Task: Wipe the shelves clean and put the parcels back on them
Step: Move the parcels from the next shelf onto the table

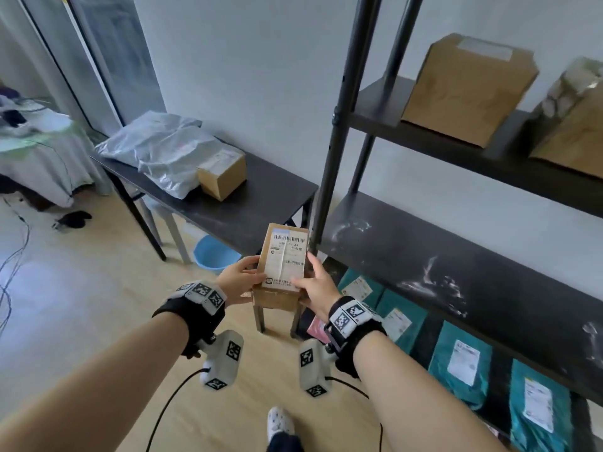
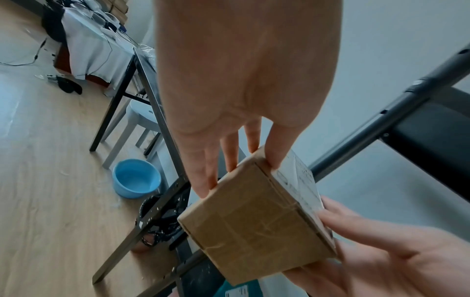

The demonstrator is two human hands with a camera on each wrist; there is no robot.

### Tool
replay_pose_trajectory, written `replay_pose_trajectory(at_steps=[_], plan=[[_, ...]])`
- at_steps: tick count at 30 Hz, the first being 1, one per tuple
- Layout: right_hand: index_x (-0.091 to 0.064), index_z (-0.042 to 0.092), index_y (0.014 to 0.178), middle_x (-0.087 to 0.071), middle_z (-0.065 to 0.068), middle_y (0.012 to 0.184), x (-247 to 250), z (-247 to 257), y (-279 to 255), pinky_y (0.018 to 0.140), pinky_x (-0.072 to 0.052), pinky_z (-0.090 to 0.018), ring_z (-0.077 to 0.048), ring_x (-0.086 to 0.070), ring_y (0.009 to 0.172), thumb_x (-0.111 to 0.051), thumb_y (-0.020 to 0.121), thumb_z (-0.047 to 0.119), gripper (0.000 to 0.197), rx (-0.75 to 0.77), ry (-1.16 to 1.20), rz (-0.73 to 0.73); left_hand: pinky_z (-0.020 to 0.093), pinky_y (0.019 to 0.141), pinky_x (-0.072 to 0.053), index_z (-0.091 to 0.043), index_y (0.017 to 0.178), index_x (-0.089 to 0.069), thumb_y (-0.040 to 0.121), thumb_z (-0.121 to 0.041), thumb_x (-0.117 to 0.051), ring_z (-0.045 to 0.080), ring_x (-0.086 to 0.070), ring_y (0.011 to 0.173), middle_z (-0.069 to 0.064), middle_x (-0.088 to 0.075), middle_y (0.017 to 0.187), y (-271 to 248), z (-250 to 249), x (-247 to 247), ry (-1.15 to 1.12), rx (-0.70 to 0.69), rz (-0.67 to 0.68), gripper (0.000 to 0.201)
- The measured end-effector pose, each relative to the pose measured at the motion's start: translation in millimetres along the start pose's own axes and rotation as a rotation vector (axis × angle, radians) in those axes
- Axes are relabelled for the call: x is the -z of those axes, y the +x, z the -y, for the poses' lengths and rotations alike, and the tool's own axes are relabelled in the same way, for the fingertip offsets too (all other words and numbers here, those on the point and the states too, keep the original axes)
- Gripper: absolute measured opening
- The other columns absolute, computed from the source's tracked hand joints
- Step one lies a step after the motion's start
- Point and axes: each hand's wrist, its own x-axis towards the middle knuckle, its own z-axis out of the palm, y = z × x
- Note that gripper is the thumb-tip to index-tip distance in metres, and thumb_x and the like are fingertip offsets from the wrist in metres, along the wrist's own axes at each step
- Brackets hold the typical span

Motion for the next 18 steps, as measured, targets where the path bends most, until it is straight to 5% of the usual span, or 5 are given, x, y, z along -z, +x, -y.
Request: replay_pose_trajectory(at_steps=[6, 11, 14, 18], plan=[[-0.030, 0.039, 0.144, -0.062, 0.001, 0.121, -35, 17, 96, 0.092, -0.052, -0.051, -0.022, -0.061, 0.109, -0.054, 0.089, -0.002, 0.073, -0.061, -0.055, 0.044, 0.038, 0.090, -0.042, -0.028, 0.134, -0.045, 0.093, -0.010, -0.055, 0.020, -0.055, 0.101, 0.003, -0.060, 0.117, 72, -33, 48, 0.025, 0.037, -0.070, 0.045], [-0.025, 0.033, 0.148, -0.054, -0.004, 0.133, -61, 38, 171, 0.097, -0.049, -0.050, -0.025, -0.056, 0.118, -0.054, 0.086, -0.007, 0.079, -0.056, -0.113, 0.075, 0.035, 0.087, -0.045, -0.027, 0.138, -0.043, 0.094, -0.014, -0.054, 0.019, -0.056, 0.104, 0.000, -0.059, 0.116, 130, -64, 87, 0.104, 0.050, -0.092, 0.047], [-0.023, 0.032, 0.148, -0.053, -0.005, 0.136, -77, 54, 211, 0.099, -0.048, -0.050, -0.024, -0.054, 0.121, -0.056, 0.086, -0.006, 0.080, -0.058, -0.158, 0.069, 0.028, 0.073, -0.049, -0.022, 0.135, -0.046, 0.094, -0.011, -0.054, 0.017, -0.059, 0.091, 0.004, -0.061, 0.113, 169, -82, 111, 0.104, 0.035, -0.072, 0.044], [-0.025, 0.037, 0.147, -0.053, -0.002, 0.136, -96, 65, 260, 0.098, -0.049, -0.050, -0.024, -0.053, 0.123, -0.059, 0.085, -0.004, 0.081, -0.077, -0.161, 0.022, 0.039, 0.081, -0.051, -0.015, 0.134, -0.046, 0.094, -0.003, -0.048, 0.017, -0.062, 0.079, 0.001, -0.063, 0.092, 230, -104, 141, 0.107, 0.010, -0.031, 0.042]])
